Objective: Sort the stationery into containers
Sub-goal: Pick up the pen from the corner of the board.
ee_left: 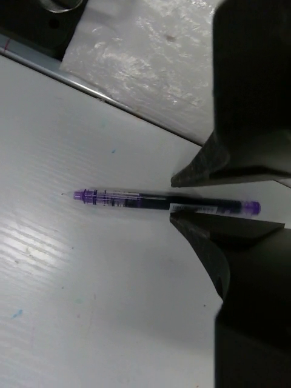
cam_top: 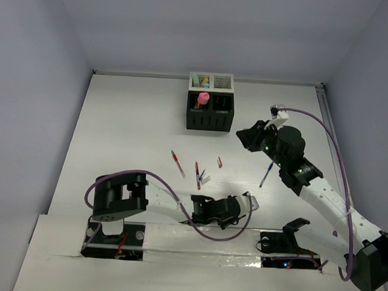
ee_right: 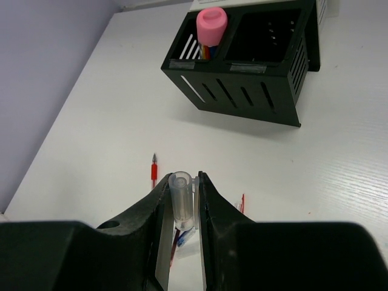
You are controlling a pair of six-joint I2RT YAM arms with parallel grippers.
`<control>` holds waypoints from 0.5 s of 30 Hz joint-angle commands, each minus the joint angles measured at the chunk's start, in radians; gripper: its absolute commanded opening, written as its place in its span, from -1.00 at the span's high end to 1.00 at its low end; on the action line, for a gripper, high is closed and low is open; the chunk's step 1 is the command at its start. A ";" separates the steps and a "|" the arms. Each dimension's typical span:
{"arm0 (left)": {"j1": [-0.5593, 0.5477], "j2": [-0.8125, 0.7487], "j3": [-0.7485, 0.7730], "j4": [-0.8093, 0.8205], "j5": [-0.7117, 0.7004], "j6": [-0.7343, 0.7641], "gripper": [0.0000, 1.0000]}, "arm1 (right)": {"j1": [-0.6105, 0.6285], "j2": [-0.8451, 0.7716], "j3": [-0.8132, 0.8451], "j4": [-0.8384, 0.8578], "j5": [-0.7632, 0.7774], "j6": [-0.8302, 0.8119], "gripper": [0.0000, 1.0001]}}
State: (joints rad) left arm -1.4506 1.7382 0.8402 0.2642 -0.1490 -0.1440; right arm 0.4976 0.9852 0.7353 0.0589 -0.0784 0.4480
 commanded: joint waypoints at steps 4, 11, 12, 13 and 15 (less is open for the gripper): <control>-0.059 0.116 0.048 -0.132 -0.103 0.012 0.73 | -0.005 -0.042 -0.004 0.024 0.012 -0.018 1.00; -0.038 0.049 -0.001 -0.069 -0.198 -0.031 1.00 | -0.005 -0.071 -0.004 0.007 0.042 -0.019 1.00; -0.037 0.025 -0.007 -0.047 -0.205 -0.037 1.00 | -0.005 -0.074 -0.001 0.001 0.043 -0.019 1.00; -0.022 -0.001 -0.025 -0.036 -0.213 -0.042 1.00 | -0.005 -0.079 0.009 -0.002 0.045 -0.019 1.00; 0.019 -0.106 -0.067 0.007 -0.235 -0.058 1.00 | -0.005 -0.094 0.021 -0.016 0.045 -0.022 1.00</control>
State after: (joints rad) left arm -1.4906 1.7554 0.8421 0.2939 -0.3180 -0.1688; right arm 0.4976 0.9241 0.7353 0.0475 -0.0544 0.4435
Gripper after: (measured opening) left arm 0.059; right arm 0.242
